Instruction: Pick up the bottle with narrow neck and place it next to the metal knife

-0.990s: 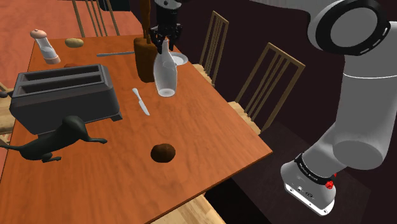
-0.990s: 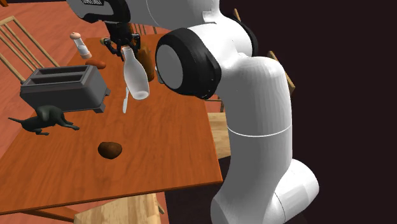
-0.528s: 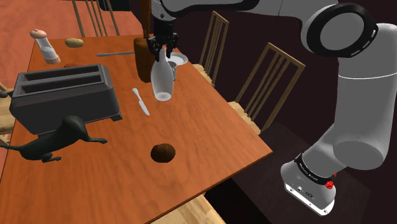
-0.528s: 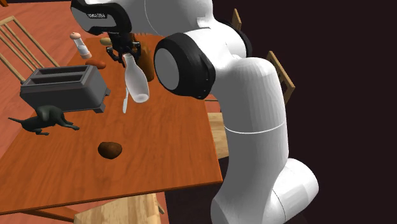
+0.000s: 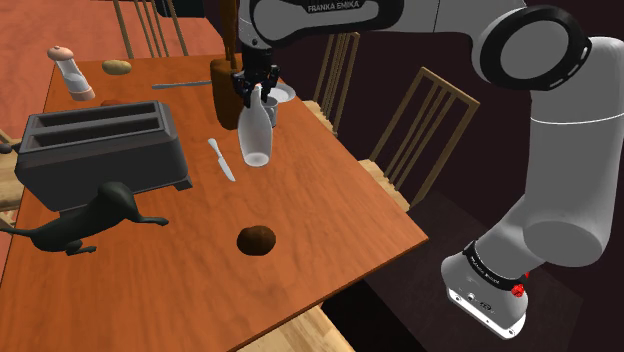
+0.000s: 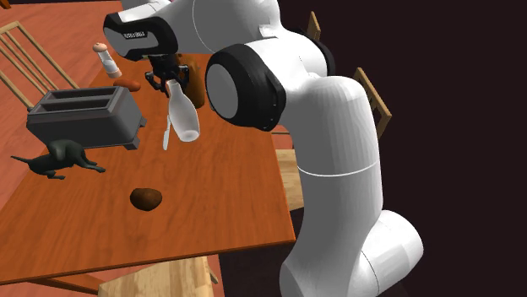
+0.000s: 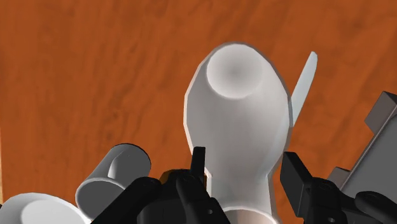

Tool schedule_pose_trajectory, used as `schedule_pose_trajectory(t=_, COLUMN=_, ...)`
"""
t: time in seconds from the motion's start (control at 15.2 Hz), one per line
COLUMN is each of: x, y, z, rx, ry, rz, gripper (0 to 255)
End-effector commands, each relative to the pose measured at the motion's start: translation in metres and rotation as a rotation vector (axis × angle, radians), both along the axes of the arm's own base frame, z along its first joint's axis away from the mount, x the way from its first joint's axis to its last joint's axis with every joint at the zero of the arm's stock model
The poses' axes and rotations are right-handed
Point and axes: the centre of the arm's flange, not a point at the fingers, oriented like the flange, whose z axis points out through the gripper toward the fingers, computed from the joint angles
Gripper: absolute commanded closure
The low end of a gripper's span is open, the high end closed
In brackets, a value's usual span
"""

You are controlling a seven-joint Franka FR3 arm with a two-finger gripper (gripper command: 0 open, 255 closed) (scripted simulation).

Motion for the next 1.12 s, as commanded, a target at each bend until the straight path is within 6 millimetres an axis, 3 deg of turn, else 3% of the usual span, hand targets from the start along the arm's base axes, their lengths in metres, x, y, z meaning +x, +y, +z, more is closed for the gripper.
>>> schedule_pose_trajectory(t=0.0, x=0.000, y=0.000, z=-0.001, rx=0.000, ry=-0.001, rz=0.000, gripper=255)
schedule_pose_trajectory(t=0.26, x=0.000, y=0.000, z=-0.001, rx=0.000, ry=-0.001, rz=0.000, gripper=255)
schedule_pose_trajectory(t=0.33, x=0.000, y=0.000, z=-0.001, rx=0.000, ry=-0.001, rz=0.000, gripper=0)
schedule_pose_trajectory(t=0.66, x=0.000, y=0.000, z=-0.001, rx=0.000, ry=-0.001, rz=0.000, gripper=0)
schedule_pose_trajectory(t=0.92, x=-0.005, y=0.000, z=0.049, rx=0.000, ry=-0.001, rz=0.000, gripper=0)
schedule_pose_trajectory(t=1.06, x=-0.005, y=0.000, z=0.049, rx=0.000, ry=-0.001, rz=0.000, gripper=0)
